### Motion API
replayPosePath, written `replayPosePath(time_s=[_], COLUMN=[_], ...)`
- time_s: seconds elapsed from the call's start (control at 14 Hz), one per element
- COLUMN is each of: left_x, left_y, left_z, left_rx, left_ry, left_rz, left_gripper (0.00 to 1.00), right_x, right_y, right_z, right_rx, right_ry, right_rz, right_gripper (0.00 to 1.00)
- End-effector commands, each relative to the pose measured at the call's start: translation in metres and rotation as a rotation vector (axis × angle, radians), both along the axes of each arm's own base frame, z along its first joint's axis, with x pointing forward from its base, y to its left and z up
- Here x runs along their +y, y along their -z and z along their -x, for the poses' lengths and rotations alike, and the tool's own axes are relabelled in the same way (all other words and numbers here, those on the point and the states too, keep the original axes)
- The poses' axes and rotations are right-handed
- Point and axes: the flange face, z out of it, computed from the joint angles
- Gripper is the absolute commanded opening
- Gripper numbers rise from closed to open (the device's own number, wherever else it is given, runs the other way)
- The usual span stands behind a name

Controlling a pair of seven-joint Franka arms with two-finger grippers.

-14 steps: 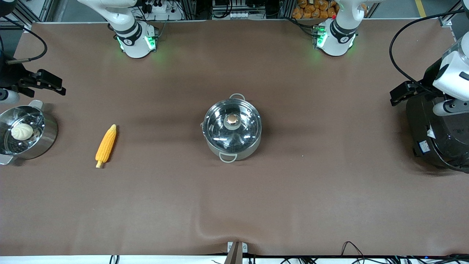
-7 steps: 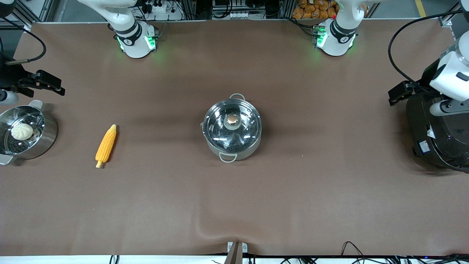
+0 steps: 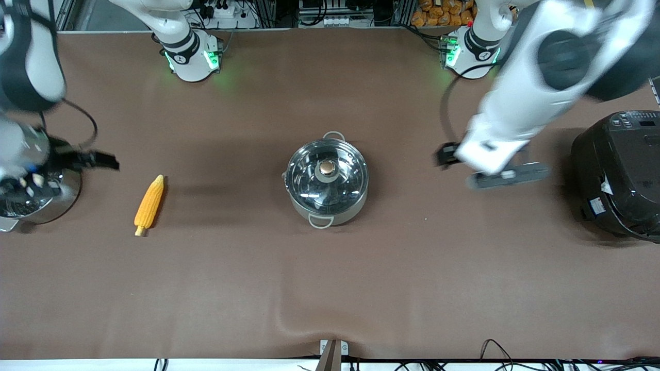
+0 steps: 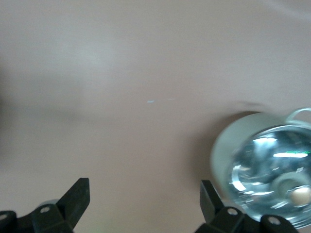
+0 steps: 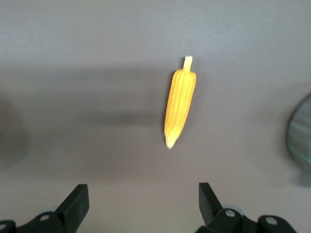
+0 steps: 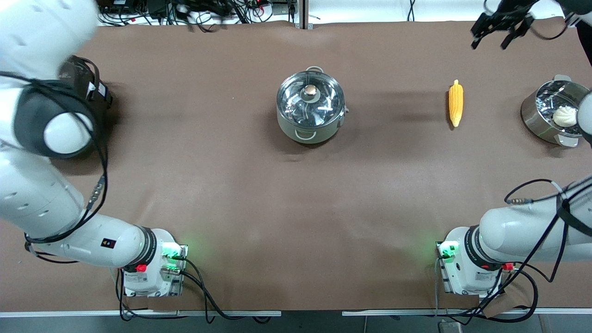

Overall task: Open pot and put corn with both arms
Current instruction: 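Grasp the lid knob with the left gripper while the right gripper grasps the corn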

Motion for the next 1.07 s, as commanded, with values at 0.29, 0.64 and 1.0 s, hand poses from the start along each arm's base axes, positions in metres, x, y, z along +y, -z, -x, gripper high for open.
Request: replayPosePath(time_s=[0.29, 0.64, 1.0], left_x=[-0.123, -0.187, -0.217], left_y=[0.082, 0.123, 0.151], left_z=[0.014, 0.043, 0.057], left_rx=[-0.019, -0.021, -0.023], left_ry=[-0.156, -0.244, -0.341], left_rz=[0.043, 0.061, 0.062], left_gripper=[1.0, 1.0, 1.0], right_x=[-0.035, -0.033, -0.031], right_y=[0.137, 0.178, 0.203], right_z=[-0.032, -0.022, -0.019], right_rx=[0.013, -0.007, 0.003], right_ry=[-0.011, -0.026, -0.033], right_rz=[-0.044, -0.037, -0.034], right_gripper=[1.0, 1.0, 1.0])
